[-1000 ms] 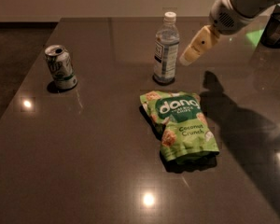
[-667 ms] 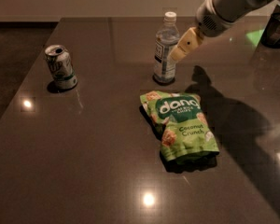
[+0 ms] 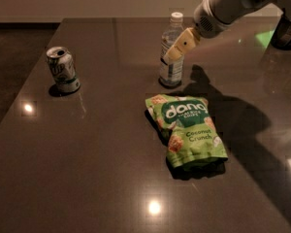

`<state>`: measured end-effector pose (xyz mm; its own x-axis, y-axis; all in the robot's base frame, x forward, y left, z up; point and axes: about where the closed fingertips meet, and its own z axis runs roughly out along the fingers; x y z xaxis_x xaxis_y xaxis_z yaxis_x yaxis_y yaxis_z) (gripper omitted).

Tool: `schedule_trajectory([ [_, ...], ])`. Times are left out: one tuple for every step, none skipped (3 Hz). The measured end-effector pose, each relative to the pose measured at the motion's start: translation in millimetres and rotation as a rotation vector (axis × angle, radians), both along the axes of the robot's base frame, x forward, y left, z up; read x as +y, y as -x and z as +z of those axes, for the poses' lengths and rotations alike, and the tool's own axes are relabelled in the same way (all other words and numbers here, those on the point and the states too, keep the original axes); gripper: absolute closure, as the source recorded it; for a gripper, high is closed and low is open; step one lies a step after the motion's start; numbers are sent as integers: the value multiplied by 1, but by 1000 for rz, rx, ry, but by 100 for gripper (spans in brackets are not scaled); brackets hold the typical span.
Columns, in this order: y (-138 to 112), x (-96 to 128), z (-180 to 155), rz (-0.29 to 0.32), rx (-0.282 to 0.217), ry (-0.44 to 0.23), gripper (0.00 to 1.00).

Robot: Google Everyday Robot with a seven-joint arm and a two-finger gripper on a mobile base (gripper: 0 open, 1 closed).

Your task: Move blue plastic bottle near 7up can

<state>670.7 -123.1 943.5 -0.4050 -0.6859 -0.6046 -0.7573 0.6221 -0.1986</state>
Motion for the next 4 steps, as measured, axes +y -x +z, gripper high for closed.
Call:
schedule_trajectory([
  [2,11,3,28,-2,-32,15],
  [9,23,8,65,3,-55,46],
  [17,35,11,97,19,-61,70],
  [20,58,27,155,3,-67,93],
])
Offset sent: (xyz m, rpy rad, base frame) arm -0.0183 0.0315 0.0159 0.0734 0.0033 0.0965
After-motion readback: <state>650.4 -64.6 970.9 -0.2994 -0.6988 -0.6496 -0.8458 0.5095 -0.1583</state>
